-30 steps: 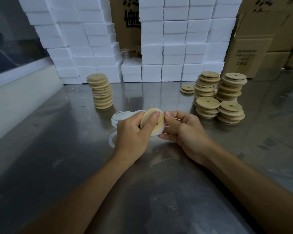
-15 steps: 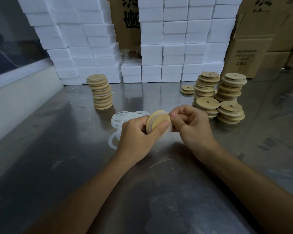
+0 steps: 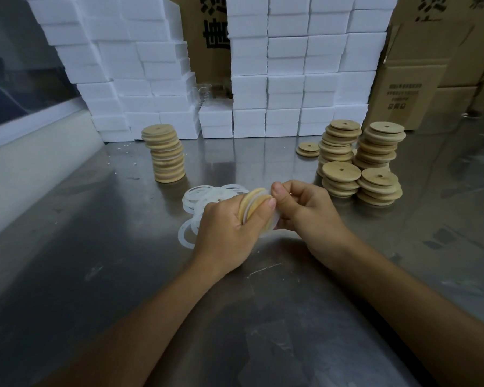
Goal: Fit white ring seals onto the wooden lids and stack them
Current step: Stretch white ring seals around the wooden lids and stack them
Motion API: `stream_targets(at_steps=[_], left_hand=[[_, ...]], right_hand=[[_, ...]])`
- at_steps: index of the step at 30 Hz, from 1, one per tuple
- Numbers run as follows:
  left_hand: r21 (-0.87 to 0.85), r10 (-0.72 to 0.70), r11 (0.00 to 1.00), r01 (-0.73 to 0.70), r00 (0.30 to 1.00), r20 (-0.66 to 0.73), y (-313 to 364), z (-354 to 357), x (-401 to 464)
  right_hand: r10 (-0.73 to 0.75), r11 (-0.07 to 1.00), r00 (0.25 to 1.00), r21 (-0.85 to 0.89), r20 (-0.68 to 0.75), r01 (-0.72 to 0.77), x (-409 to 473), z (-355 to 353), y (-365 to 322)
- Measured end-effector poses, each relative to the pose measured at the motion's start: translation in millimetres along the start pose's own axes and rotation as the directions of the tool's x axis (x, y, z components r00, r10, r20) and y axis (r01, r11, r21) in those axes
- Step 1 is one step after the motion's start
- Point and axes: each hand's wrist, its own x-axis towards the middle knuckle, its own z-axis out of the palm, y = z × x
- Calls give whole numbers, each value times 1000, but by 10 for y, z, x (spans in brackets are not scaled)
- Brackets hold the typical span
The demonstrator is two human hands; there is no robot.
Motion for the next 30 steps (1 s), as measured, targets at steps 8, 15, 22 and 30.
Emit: stream_targets(at_steps=[8,15,22,30], left_hand=[[-63,-23,998,21,999,-43,-3,25,13],[-64,2,998,-6,998,-65,4,17,19],[-39,29,999,-32,997,-77,-17,16,17],[-156,-170,966,207,960,221,-39,-40,-13]], right_hand=[[67,988,998,138,-8,-65,19,-9,-10],[120,967,991,218,66,-131,20,-4,-2],[144,948,985,274,90,-164,13,-18,7],[-274,918,962,-298,5,263,-23,1,6]])
